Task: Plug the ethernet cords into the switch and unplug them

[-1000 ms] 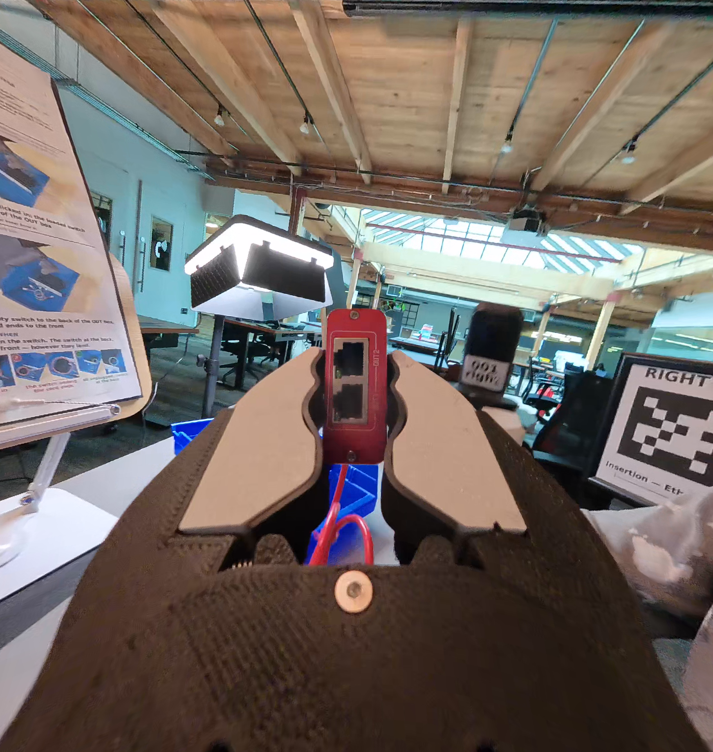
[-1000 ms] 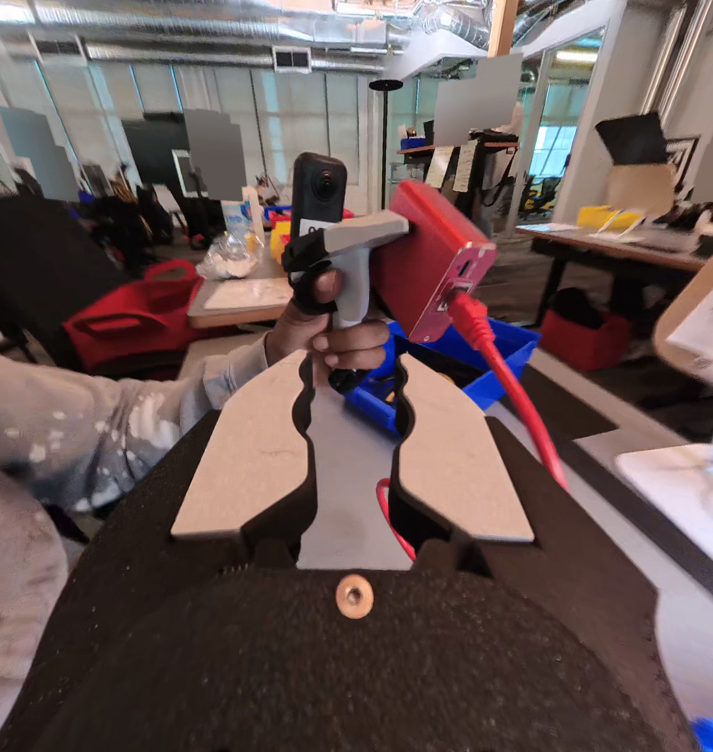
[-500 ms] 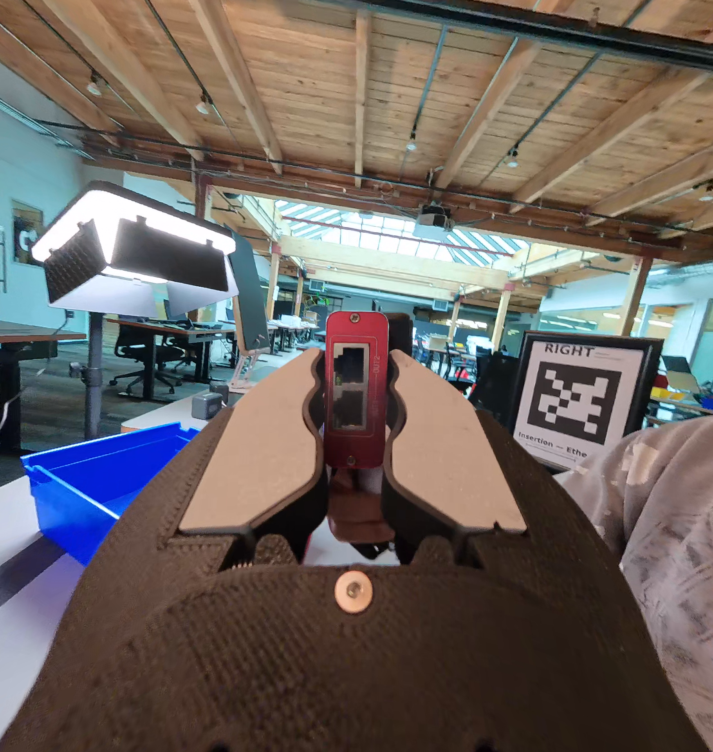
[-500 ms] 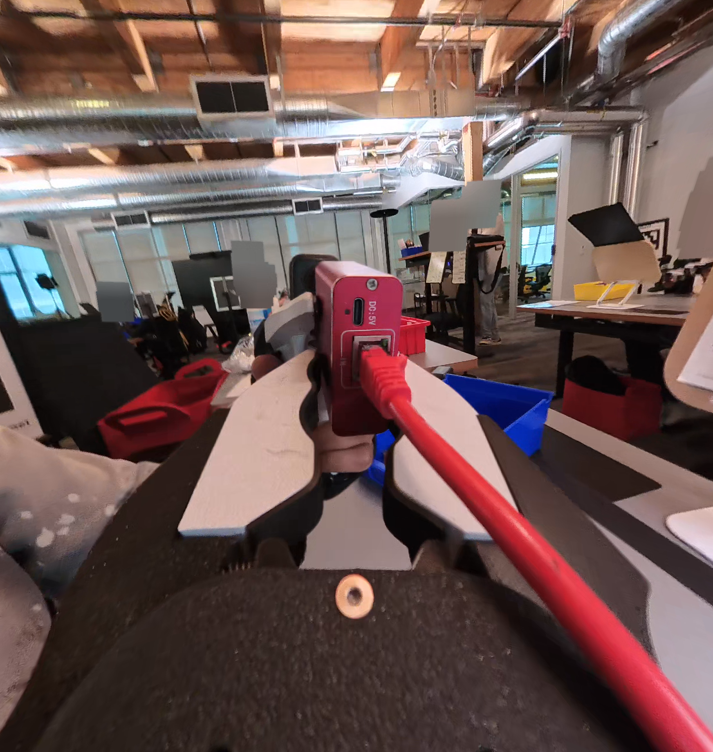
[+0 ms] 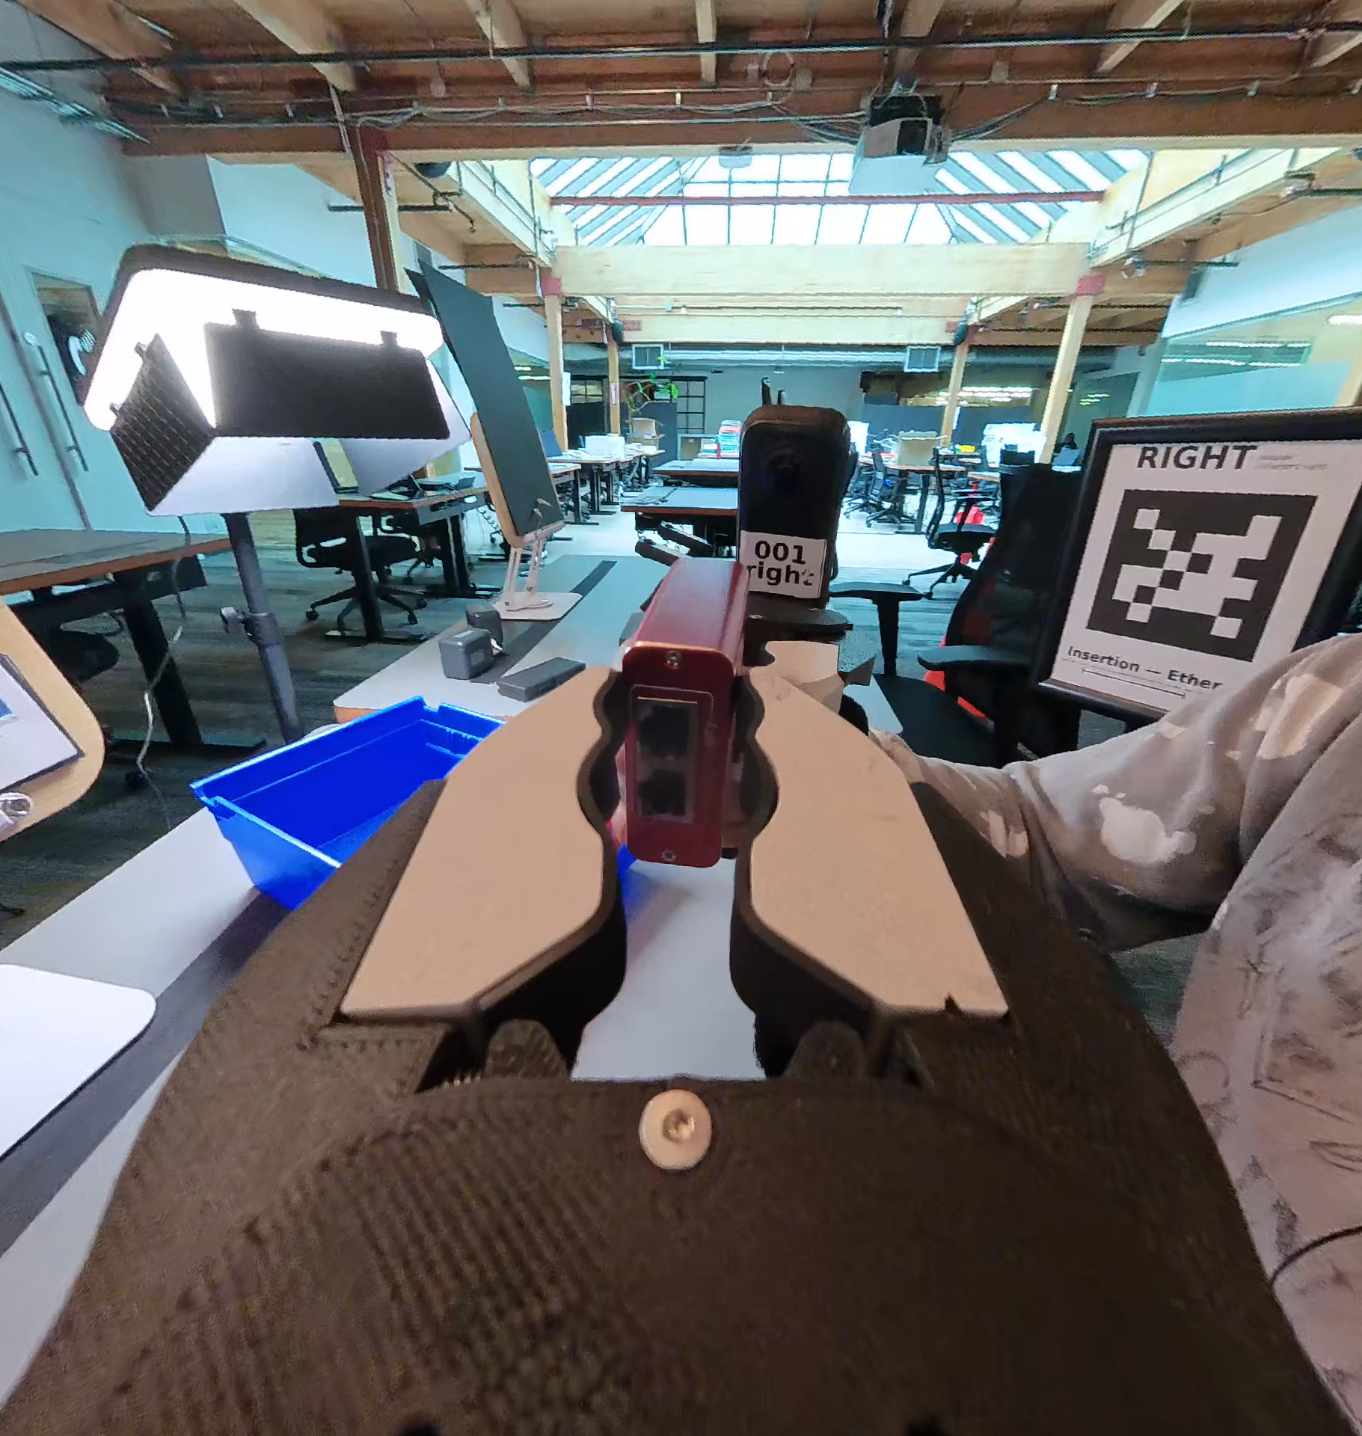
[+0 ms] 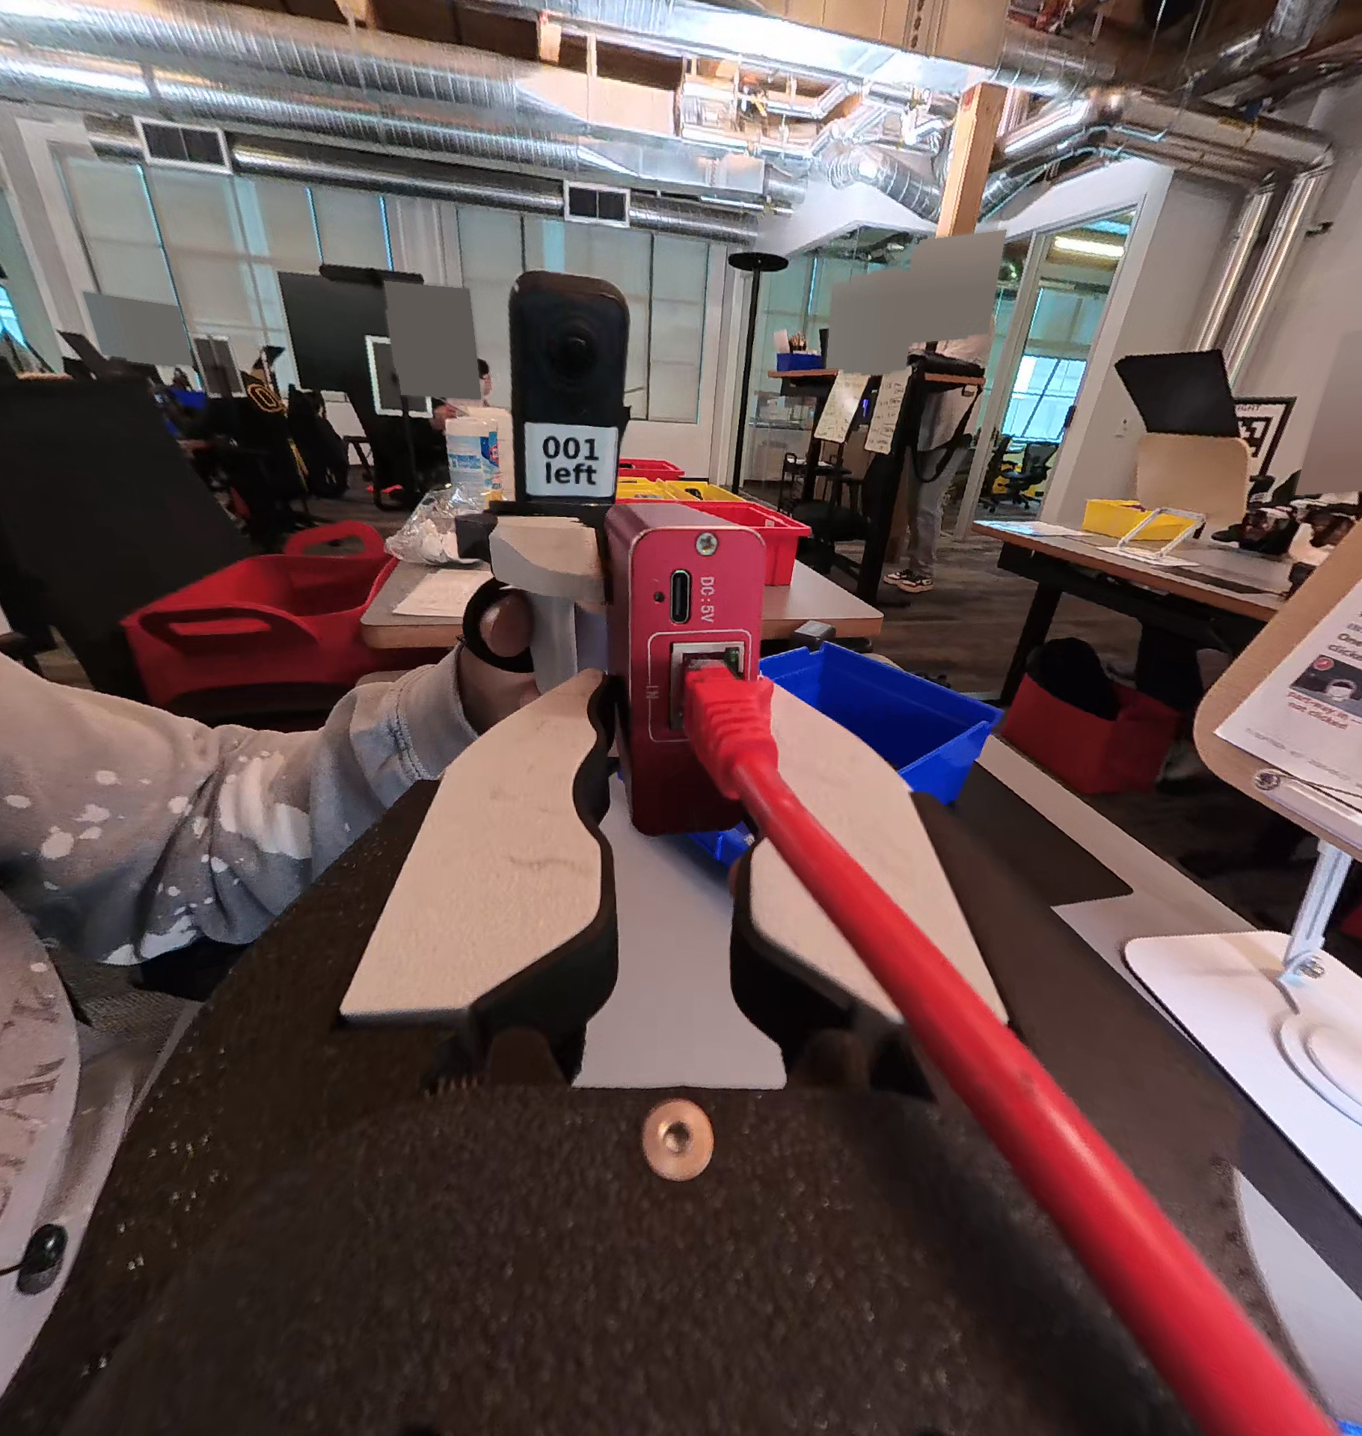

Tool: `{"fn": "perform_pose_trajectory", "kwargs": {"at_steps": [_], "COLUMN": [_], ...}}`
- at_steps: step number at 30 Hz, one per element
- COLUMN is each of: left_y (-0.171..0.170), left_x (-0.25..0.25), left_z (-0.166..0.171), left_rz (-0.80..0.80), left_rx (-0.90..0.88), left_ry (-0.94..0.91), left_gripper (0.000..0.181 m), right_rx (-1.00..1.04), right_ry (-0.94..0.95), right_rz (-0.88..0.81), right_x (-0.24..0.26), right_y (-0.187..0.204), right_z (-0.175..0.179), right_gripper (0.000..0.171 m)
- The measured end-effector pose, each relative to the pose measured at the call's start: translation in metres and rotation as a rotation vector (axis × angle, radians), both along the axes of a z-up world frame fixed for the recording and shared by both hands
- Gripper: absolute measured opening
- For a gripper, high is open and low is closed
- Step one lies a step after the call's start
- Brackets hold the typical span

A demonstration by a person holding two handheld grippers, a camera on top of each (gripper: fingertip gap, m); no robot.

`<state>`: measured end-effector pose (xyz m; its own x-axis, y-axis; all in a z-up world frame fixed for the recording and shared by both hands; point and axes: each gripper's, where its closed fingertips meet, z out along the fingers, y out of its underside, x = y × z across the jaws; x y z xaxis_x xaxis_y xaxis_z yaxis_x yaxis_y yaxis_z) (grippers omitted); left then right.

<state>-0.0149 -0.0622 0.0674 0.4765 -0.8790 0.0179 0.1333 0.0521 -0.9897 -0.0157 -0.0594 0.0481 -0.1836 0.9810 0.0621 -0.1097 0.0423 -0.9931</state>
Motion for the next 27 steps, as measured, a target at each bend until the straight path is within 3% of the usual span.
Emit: {"fn": "perform_pose_trajectory", "kwargs": {"at_steps": [16, 22, 27], "left_y": [0.010, 0.007, 0.011], "left_x": [0.003, 0.003, 0.004], "left_z": [-0.008, -0.018, -0.021], "left_rz": [0.082, 0.035, -0.018], "left_rx": [-0.021, -0.111, -0.166], "left_ry": [0.042, 0.104, 0.041], "left_gripper": [0.027, 0.027, 0.027], "right_rx": [-0.166, -0.148, -0.127], "right_ry": [-0.006, 0.025, 0.018], "right_rz": [0.084, 0.106, 0.112], "right_x": [0.000, 0.000, 0.002], "right_y": [0.009, 0.006, 0.010], "right_z": [-0.007, -0.008, -0.011], "right_gripper": [0.031, 0.031, 0.027]}}
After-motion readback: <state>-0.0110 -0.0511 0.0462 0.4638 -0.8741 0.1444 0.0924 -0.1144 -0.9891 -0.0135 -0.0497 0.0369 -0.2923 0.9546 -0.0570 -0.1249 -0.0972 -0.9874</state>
